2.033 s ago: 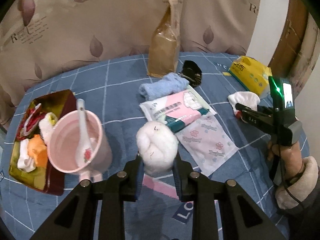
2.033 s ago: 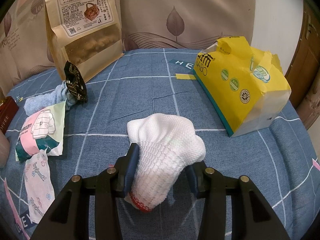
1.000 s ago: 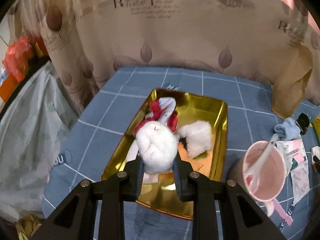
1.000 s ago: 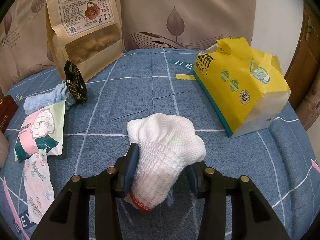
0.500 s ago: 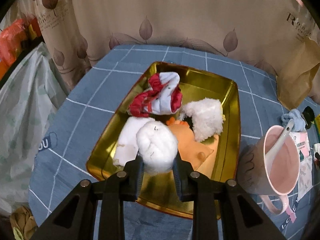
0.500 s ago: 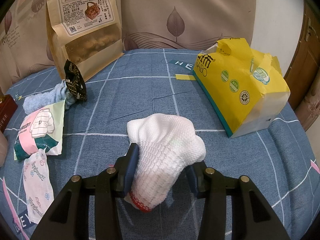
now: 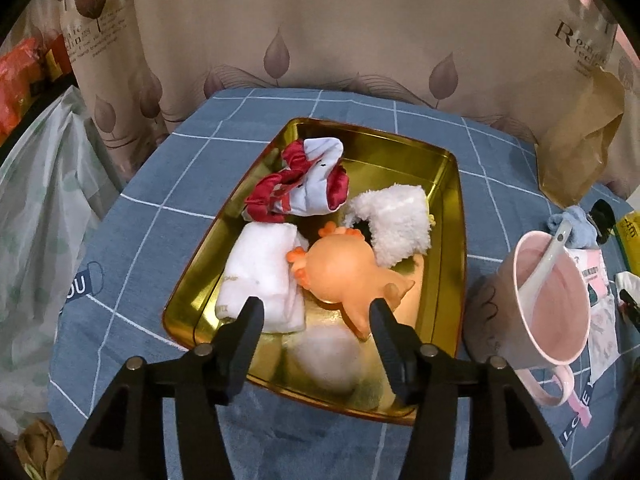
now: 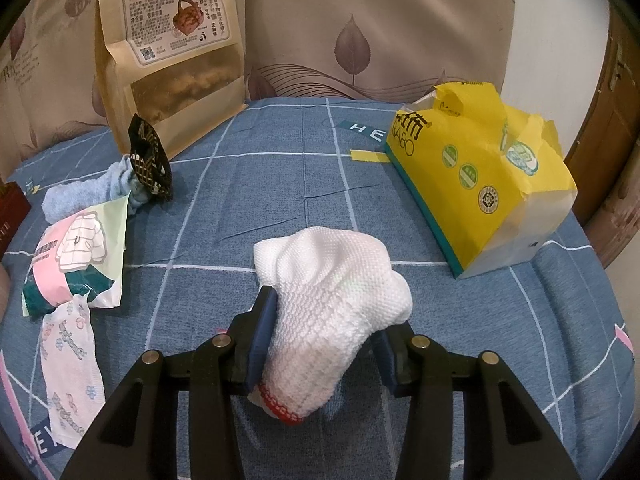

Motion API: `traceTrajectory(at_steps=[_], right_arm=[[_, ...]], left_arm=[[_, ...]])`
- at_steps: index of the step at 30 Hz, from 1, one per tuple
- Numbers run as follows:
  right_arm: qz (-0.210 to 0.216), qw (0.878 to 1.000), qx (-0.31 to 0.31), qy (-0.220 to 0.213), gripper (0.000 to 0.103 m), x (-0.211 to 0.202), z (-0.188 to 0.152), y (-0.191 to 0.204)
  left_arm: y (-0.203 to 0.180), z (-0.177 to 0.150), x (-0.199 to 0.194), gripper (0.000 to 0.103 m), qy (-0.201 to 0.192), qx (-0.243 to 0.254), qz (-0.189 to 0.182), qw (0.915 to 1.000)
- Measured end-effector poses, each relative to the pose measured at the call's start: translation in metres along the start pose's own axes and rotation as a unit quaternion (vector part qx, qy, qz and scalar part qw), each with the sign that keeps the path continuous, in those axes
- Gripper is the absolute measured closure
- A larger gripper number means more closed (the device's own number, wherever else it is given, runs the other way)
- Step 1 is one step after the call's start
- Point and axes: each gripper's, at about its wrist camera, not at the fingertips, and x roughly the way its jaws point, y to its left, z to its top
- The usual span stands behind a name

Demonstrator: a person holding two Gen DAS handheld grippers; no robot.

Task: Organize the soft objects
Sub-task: 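Carry the pompom ball with the left gripper into the tray and release, then carry the white glove with the right gripper into the tray and release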

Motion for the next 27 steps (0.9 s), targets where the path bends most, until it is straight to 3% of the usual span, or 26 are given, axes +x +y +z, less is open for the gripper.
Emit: traceTrajectory(at_steps=[6,14,27], right_arm=[[-0.003,1.000,-0.003,0.000,0.060,0.000,0.001,0.002],[0.007,1.000,0.005,0.000,0.060,0.001,0.001,0.000],[-0.024,0.999,-0.021,-0.011,0.072,-0.012,0.007,0.014]], left_arm=[[0.003,-0.009,-0.013,0.047,-0.015,-0.009,0.009,0.9998],[-0.002,-0.038,-0.038,0.047,-0.047,0.019,0.043,0.9978],[0.016,-0.055,-0.039,0.047,-0.055,-0.020,0.013,0.9982]])
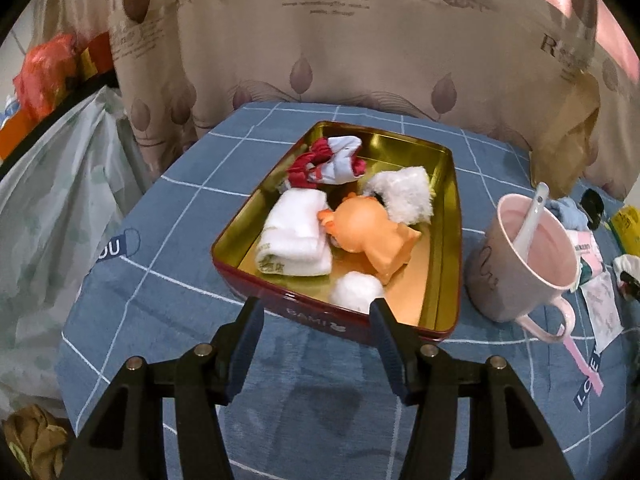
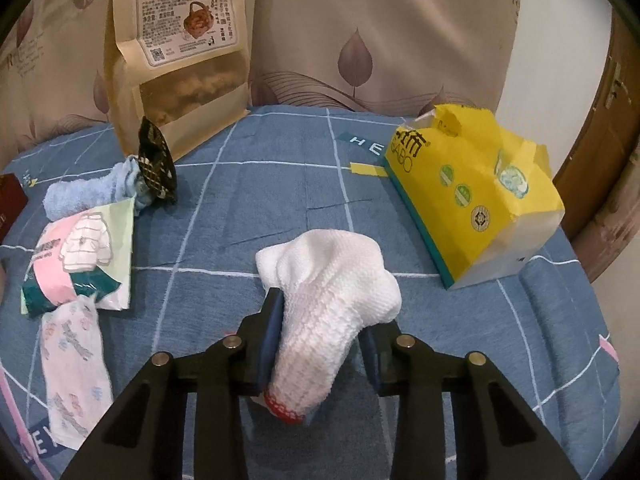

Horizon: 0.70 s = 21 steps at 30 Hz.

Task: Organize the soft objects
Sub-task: 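Carry the white glove with the right gripper into the tray and release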

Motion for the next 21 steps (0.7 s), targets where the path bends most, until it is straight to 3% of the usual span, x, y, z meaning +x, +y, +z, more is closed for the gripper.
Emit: traceTrajectory(at_steps=[9,16,21], right_arm=[[0.025,0.999,-0.029,-0.030,0.073,-0.038,0.037,0.045],[0.106,0.990,-0.065,-0.069,0.073,-0.084,0.077,0.118],[0.174,0.977,-0.101,-0.073,0.073,-0.101,0.089,0.191]], left_arm=[[0.016,0.000,0.006,0.047,0.012,-0.032,0.013,0.9993],[0.023,-0.001,0.006,0.047,0.008,-0.045,0.021,0.9987],[0.029,0.000,0.005,0.047,0.006,-0.058,0.030,0.9978]])
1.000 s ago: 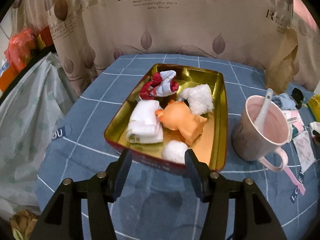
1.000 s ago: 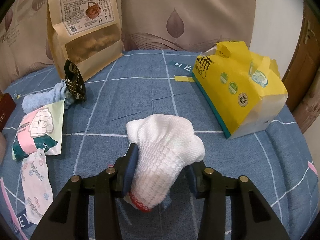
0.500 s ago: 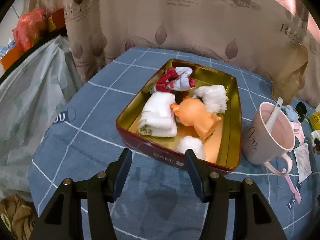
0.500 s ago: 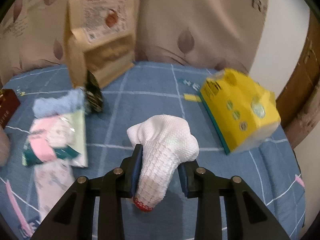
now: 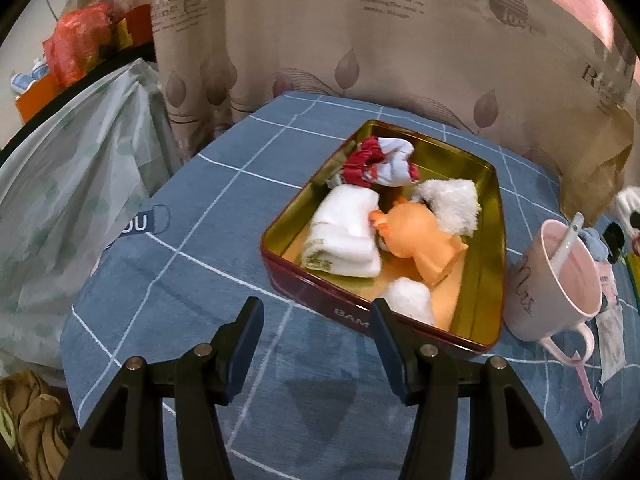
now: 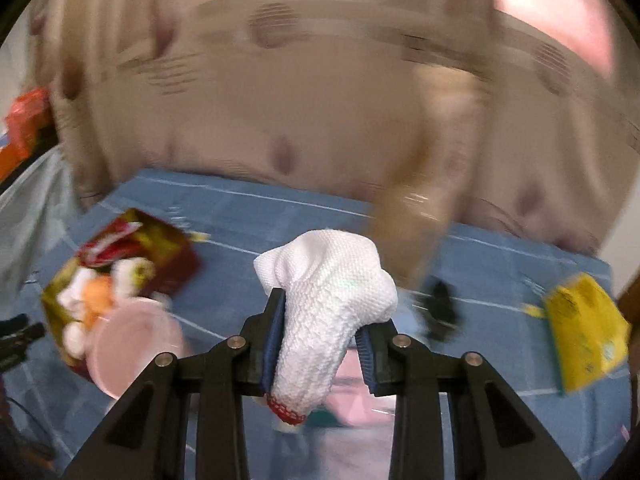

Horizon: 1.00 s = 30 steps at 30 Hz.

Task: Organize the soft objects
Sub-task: 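Carry the white glove with the right gripper into the tray and release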

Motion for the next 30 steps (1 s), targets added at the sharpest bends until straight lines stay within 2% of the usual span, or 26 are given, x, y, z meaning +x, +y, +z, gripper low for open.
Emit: traceTrajectory(at_steps=[7,15,20,30], right_arm=[[0.061,0.998,-0.033,0.010,0.073,0.029,0.027,0.080],[0.083,0.993,-0.070,0.053,0.073,0.078,0.049,0.154],[0.081,0.991,-0.078,0.078,0.073,0.107,0.057,0.182],[0.050,0.989,-0.074,0.116,0.072,0.150,0.064,0.207]], left_arm=[[0.013,0.004,-0.002,0.047,-0.014,-0.020,0.032,0.9992],[0.027,0.007,0.002,0.047,-0.010,-0.044,0.043,0.9981],[0.030,0.008,0.002,0.047,-0.018,-0.045,0.063,0.9969],[0.042,0.011,0.008,0.047,-0.009,-0.066,0.064,0.9957]])
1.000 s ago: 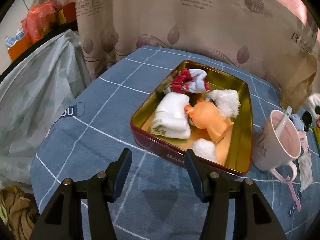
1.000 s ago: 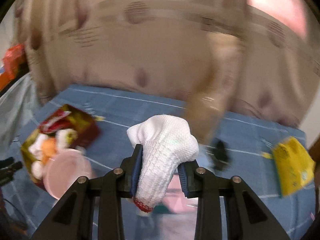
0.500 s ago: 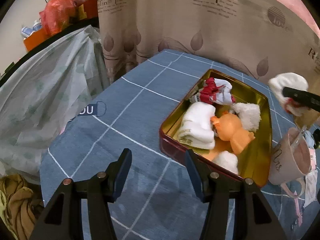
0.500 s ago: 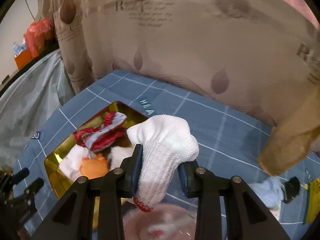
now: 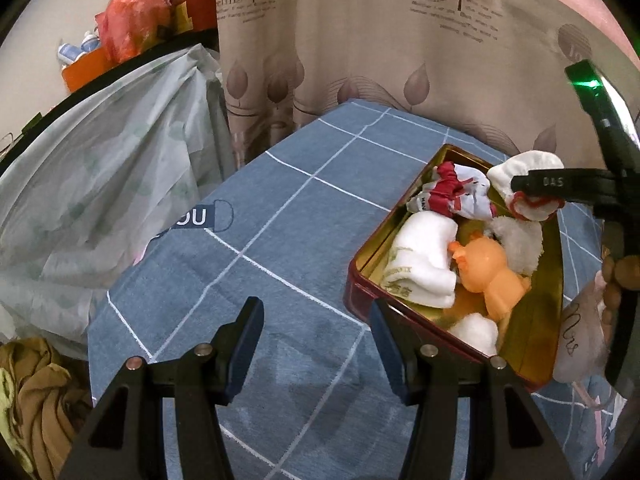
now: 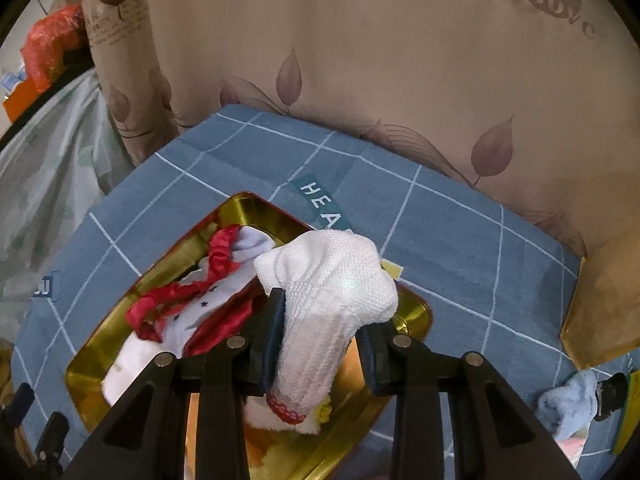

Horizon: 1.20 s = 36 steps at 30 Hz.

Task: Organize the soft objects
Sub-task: 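Carry the white glove with the right gripper into the tray and release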

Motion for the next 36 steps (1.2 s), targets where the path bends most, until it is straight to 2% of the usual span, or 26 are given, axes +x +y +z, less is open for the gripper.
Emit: traceTrajectory(at_steps=[6,11,13,14,24,30,33,36], right_arm=[[-0.006,1.000,0.011,0.025,0.069,0.013,0.005,0.000],[-0.001,0.999,0.010,0.032,0.059,0.010,0.004,0.000],[0.001,0.999,0.004,0.035,0.042,0.007,0.005,0.001],[0.001,0.999,0.001,0.034,0.038,0.004,0.005,0.002],[0.017,1.000,-0.016,-0.010,0.033,-0.066,0.000,0.002],[0.028,0.999,-0.006,-0.040,0.032,-0.114,-0.036,-0.032],[0.021,0.999,0.019,-0.040,0.032,-0.128,-0.067,-0.067],[-0.008,0.999,0.038,-0.038,0.032,-0.138,-0.101,-0.107]], left_arm=[[0.000,0.000,0.001,0.047,0.002,-0.002,-0.002,1.0000],[0.000,-0.001,0.001,0.047,0.002,-0.002,-0.003,1.0000],[-0.001,-0.001,0.001,0.047,0.002,0.000,-0.002,1.0000],[-0.002,-0.001,0.000,0.047,0.001,0.002,-0.001,1.0000],[-0.008,-0.003,-0.004,0.047,-0.008,0.014,-0.006,0.9999],[-0.011,-0.004,-0.008,0.047,-0.015,0.018,-0.002,0.9997],[-0.013,-0.005,-0.010,0.047,-0.019,0.022,0.004,0.9996],[-0.016,-0.005,-0.012,0.047,-0.023,0.027,0.007,0.9993]])
